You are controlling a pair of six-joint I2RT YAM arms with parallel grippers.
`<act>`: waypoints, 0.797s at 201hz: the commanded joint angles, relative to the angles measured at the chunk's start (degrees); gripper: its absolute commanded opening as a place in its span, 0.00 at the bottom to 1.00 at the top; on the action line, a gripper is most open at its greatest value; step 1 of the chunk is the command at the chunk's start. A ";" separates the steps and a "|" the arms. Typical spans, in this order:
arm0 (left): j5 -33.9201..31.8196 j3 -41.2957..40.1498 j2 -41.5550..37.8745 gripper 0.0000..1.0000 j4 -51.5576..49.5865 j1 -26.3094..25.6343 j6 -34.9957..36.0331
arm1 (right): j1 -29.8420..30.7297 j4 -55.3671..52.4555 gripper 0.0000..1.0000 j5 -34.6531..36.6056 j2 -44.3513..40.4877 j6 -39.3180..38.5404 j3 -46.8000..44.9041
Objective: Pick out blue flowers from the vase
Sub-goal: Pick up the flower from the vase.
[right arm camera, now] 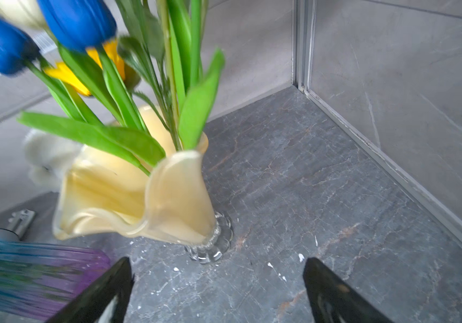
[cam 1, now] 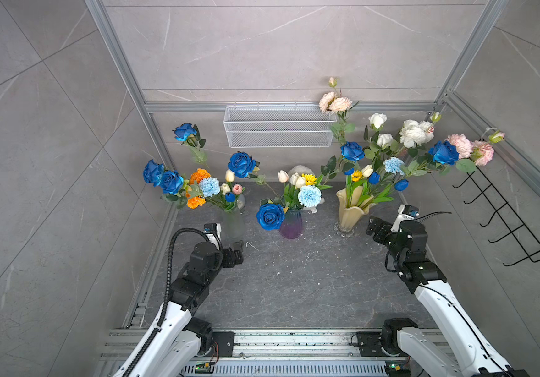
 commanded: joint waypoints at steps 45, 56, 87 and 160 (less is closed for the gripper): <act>-1.46 2.20 0.70 0.93 -5.90 -12.22 -9.90 | -5.83 -0.01 0.81 -9.30 6.81 4.50 7.44; -4.10 3.57 3.32 0.93 -5.98 -17.35 -9.69 | -6.28 0.91 0.80 -10.02 7.35 4.18 8.21; -13.10 9.12 13.65 0.93 -4.36 -33.17 -8.71 | -6.78 -0.19 0.77 -10.48 6.36 2.19 10.44; -5.64 25.04 41.60 0.93 10.71 -43.77 -3.70 | -13.91 0.22 0.61 -16.91 2.78 3.59 10.57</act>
